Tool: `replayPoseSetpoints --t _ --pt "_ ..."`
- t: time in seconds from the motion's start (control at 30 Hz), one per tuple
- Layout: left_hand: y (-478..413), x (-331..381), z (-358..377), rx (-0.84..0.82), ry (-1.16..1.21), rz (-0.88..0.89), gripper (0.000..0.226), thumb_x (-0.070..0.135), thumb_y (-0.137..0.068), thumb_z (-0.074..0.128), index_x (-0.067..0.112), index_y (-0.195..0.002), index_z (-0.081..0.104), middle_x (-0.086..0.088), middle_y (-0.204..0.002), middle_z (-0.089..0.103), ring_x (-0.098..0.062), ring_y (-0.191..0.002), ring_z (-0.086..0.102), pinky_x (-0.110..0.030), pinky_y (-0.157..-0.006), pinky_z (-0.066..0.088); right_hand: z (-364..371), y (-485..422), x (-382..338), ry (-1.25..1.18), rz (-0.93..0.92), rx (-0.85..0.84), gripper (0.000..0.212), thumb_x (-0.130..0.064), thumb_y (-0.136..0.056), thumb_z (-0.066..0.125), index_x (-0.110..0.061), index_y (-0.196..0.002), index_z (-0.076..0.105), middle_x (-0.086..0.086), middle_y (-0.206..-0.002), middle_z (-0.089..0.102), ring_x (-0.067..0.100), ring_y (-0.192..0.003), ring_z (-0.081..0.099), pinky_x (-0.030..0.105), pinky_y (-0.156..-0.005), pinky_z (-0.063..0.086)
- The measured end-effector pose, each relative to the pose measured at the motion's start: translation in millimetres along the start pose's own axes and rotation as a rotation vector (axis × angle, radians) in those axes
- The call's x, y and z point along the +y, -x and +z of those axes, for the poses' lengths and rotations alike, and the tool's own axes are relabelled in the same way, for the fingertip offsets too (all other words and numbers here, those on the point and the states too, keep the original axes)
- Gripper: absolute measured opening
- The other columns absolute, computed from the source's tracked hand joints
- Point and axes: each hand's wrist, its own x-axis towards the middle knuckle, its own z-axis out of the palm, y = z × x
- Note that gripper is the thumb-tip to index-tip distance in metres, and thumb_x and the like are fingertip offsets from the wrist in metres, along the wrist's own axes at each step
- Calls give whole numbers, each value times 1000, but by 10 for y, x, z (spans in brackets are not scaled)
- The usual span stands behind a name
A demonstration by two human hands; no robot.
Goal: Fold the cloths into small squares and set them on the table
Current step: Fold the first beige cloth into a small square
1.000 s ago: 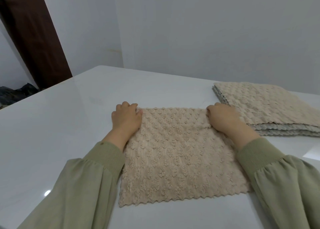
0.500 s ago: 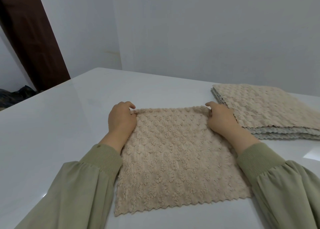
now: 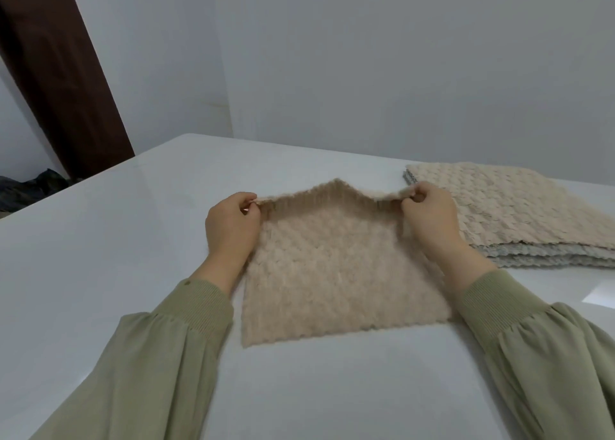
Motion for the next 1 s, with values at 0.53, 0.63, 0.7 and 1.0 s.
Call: replayPoseSetpoints --t 0.53,0.63,0.7,1.0 --pt "414 108 -480 -376 -296 55 22 35 -88 57 25 -72 68 5 -65 60 -12 -64 54 -27 -58 40 -398 521 227 392 -309 69 17 -11 -87 49 -6 -91 65 13 -97 63 30 -94 49 40 -83 38" --pt "433 161 -503 -435 -351 135 11 43 -82 64 33 -86 67 12 -74 57 -9 -73 54 -27 -65 42 -441 658 211 422 -362 -11 19 -12 -87 51 -6 -100 63 11 -104 60 29 -99 49 40 -86 39" --pt "426 162 -493 -501 -439 185 23 48 -79 67 35 -98 66 14 -80 53 -10 -80 53 -27 -69 41 -442 689 253 506 -365 -105 24 -14 -84 54 -7 -106 62 10 -107 58 28 -101 49 38 -85 40" --pt "486 195 -461 -522 -496 209 14 38 -84 62 38 -98 67 20 -79 56 -10 -85 57 -28 -70 46 -402 618 294 550 -356 -142 21 -8 -82 57 -9 -102 67 8 -100 62 28 -96 55 33 -76 43"
